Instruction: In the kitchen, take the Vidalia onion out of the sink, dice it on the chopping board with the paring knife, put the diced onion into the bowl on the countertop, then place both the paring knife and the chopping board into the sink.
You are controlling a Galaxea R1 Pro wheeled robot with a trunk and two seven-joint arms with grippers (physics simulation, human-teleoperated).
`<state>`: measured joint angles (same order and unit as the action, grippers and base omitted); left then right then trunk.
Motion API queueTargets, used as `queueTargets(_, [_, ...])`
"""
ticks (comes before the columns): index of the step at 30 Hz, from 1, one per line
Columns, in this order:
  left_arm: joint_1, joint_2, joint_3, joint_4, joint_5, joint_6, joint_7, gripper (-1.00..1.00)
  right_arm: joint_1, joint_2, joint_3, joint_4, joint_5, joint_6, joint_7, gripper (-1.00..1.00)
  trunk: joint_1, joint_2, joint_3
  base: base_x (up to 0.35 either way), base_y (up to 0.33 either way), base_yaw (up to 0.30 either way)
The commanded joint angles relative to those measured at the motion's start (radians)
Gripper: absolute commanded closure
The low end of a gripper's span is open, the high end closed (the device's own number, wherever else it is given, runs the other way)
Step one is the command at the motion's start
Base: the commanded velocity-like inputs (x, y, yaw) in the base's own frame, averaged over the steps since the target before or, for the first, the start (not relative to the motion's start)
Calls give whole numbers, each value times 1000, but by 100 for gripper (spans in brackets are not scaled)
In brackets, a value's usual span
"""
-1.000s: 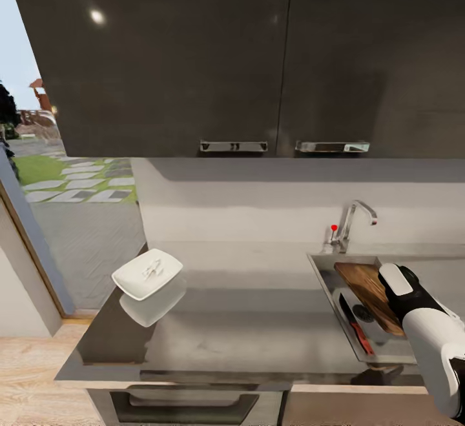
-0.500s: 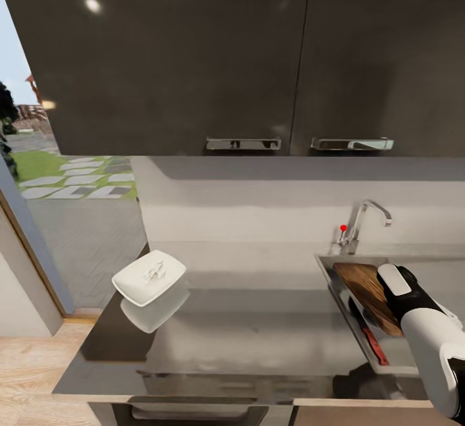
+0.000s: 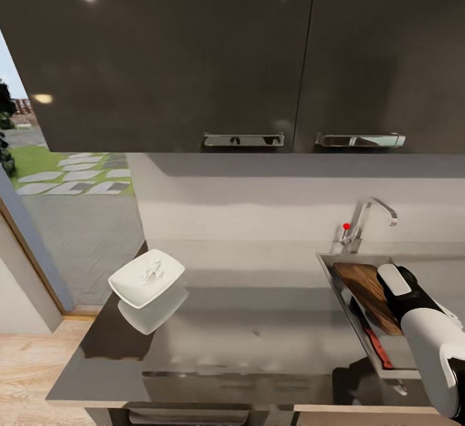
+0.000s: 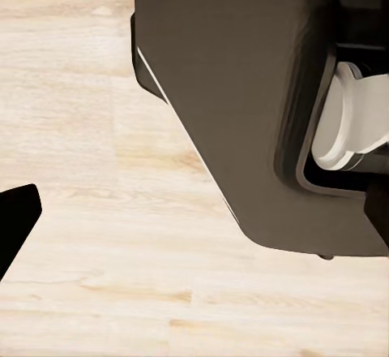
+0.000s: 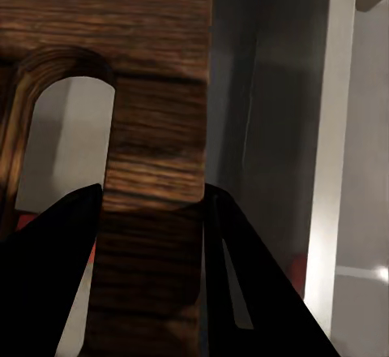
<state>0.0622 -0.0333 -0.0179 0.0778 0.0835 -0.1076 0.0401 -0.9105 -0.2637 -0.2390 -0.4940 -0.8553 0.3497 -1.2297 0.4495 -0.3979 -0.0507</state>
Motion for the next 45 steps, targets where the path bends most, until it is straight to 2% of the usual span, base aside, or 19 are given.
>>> queueTargets(1, [-1,0,-3,2,9,-6,1,-100,-1,0,0,-1,-2,10,-5,100,1,-2,-4,1,0,0])
queueTargets(20, [-1,0,-4,2,9,-6,1,-100,-1,-10,-2,-3,-2,-7,-5,100,1,-2,-34,0,-42,0])
queueTargets(45, [-1,0,-2,2,9,-6,1,-100,-1,-5,0,-3,-1,-18,-5,100,1,-2,-74,0,-36,0])
